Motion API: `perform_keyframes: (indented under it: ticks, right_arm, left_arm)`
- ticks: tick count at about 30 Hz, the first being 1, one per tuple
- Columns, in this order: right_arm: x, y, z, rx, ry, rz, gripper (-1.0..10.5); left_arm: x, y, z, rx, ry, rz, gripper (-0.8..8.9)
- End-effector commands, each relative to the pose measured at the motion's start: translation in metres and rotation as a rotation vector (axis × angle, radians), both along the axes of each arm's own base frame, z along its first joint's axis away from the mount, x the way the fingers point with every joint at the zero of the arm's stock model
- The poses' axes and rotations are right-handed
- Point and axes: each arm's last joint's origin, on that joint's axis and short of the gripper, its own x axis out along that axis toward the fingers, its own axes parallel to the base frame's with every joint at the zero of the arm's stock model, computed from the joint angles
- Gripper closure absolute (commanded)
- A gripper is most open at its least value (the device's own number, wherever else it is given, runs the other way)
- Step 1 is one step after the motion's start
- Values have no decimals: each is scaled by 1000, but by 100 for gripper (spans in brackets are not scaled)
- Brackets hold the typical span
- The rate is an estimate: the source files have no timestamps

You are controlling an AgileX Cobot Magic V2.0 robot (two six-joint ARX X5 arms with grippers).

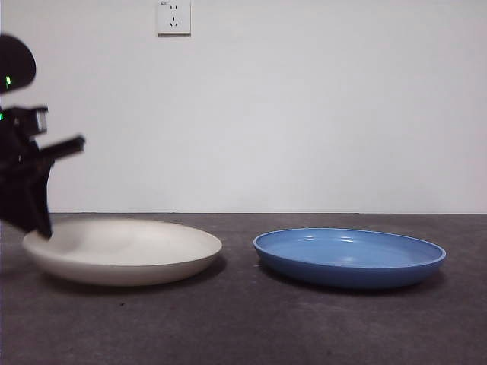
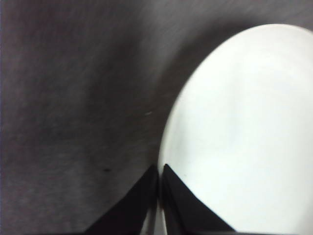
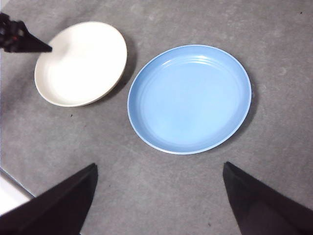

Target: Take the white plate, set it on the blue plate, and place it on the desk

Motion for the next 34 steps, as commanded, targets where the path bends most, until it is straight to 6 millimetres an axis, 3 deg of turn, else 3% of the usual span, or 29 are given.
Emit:
perform_keyframes:
  ticks: [1,9,16,24,34]
  right_arm:
    - [1,0,5,9,-14,-3,535]
    - [1,0,6,11,-13,-5,535]
    - [1,0,7,28,-19,-30,535]
    - [-8,-1,14,48,-52,-44,535]
    - [-29,-3,29,76,-130,-68,535]
  left_arm:
    - [3,-3,28,-69,-94,5,799]
    - [-3,-21,81,-172,-222,-47,799]
    - [5,-69,99,-183,-248,-163,798]
    - [29,-135,85,-142,-192,-275,798]
    - [53,-199,42,-95,-100,-368,798]
